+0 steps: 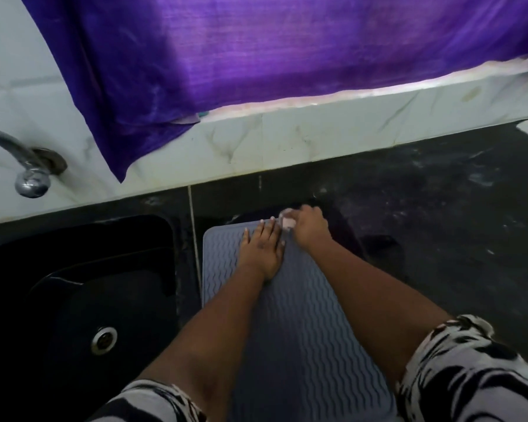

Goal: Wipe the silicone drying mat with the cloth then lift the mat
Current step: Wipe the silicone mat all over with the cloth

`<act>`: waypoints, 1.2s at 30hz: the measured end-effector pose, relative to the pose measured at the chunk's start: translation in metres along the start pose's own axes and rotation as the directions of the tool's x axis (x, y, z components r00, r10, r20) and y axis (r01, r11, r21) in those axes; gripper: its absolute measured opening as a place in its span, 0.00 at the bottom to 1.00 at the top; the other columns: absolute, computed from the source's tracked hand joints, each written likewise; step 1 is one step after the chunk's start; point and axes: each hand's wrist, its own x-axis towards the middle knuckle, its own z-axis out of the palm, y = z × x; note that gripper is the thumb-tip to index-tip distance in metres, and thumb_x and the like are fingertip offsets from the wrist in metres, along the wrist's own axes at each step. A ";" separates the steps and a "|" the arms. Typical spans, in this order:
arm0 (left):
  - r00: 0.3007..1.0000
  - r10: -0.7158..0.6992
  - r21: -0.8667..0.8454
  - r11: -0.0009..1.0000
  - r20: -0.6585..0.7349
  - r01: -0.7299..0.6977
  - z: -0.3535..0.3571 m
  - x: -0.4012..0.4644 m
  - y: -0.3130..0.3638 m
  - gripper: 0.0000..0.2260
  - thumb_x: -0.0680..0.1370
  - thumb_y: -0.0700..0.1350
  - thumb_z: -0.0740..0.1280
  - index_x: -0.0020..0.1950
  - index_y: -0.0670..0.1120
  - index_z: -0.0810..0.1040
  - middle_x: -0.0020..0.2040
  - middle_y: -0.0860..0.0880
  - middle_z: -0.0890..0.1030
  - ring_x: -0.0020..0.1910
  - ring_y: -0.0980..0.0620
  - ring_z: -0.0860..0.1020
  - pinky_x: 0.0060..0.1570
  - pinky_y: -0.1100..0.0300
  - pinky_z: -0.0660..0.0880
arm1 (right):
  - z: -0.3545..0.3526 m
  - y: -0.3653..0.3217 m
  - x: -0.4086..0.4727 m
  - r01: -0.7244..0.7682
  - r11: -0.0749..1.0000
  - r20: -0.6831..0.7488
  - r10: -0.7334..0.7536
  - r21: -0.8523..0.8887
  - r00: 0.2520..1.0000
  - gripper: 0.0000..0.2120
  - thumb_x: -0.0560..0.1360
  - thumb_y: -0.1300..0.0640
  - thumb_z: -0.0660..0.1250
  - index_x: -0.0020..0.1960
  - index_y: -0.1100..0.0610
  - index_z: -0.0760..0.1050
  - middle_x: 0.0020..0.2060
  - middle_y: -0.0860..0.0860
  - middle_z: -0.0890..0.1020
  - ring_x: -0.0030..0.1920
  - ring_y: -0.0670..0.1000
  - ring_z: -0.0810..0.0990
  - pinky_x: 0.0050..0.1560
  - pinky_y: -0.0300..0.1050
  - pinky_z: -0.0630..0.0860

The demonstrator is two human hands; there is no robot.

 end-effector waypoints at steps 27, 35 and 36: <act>0.992 -0.049 -0.143 0.989 -0.120 0.032 0.021 -0.052 0.007 0.24 0.83 0.49 0.51 0.79 0.47 0.55 0.80 0.49 0.56 0.79 0.50 0.52 0.77 0.52 0.46 | 0.007 0.007 -0.096 0.128 0.979 0.103 -0.113 -0.161 0.988 0.15 0.78 0.52 0.60 0.62 0.51 0.76 0.58 0.53 0.78 0.58 0.59 0.70 0.60 0.52 0.70; 0.989 -0.099 -0.083 0.992 -0.109 0.090 0.018 -0.051 0.015 0.23 0.84 0.48 0.47 0.80 0.47 0.53 0.80 0.50 0.54 0.79 0.50 0.52 0.77 0.52 0.45 | 0.001 0.015 -0.198 0.109 0.979 0.278 -0.058 -0.171 0.959 0.10 0.74 0.50 0.66 0.52 0.51 0.79 0.51 0.51 0.80 0.55 0.54 0.74 0.55 0.49 0.74; 0.991 -0.093 -0.064 0.994 -0.093 0.088 0.016 -0.050 0.016 0.24 0.84 0.48 0.47 0.80 0.46 0.52 0.80 0.49 0.54 0.79 0.50 0.52 0.77 0.51 0.46 | -0.001 0.010 -0.206 0.082 0.977 0.325 -0.014 -0.199 0.946 0.10 0.74 0.50 0.67 0.52 0.53 0.79 0.51 0.52 0.80 0.54 0.54 0.75 0.54 0.48 0.74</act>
